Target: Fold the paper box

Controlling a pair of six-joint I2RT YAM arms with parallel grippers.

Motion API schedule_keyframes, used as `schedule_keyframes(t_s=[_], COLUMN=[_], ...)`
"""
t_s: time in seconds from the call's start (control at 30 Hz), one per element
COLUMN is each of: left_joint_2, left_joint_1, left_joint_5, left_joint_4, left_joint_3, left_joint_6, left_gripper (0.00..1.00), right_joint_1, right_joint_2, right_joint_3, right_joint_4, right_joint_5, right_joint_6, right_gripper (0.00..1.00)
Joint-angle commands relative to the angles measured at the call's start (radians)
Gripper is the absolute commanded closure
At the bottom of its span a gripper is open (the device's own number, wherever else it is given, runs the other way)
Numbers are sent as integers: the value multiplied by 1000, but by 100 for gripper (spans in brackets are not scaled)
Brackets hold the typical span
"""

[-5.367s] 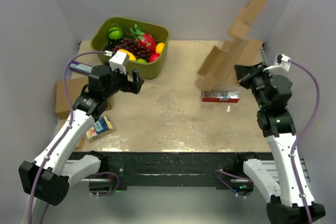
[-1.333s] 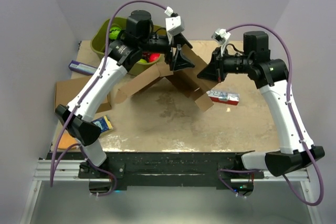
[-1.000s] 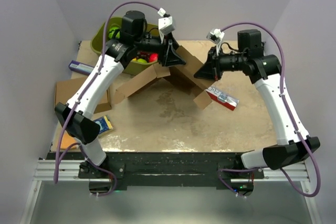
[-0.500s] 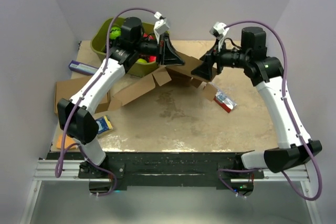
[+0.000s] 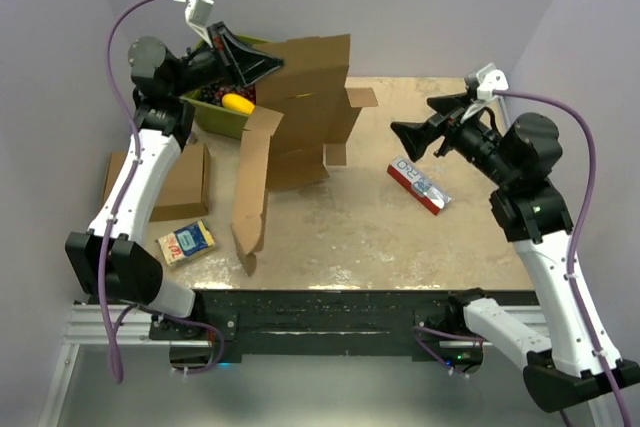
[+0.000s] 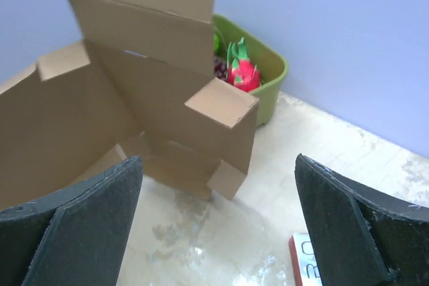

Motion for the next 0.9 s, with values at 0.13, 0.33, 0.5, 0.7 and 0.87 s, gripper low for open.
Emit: schedule_keyframes(t_s=[0.13, 0.33, 0.5, 0.7, 0.87], left_joint_2=[-57, -72, -98, -135, -154], left_joint_1=[56, 70, 78, 88, 93], left_joint_5=[-16, 1, 8, 11, 24], left_joint_4=[182, 218, 201, 242, 311], left_joint_3=[-94, -112, -132, -171, -200], left_joint_6=[-204, -258, -270, -330, -396], left_gripper=[100, 100, 100, 100, 100], right_joint_1=[0, 0, 0, 0, 0], right_joint_2=[-21, 34, 177, 264, 335], right_joint_3=[-333, -482, -468, -471, -453], right_joint_4=[341, 605, 729, 945, 1057], right_joint_5=[61, -22, -108, -169, -210], right_joint_6=[173, 51, -18, -66, -109], right_gripper=[4, 4, 14, 14, 14])
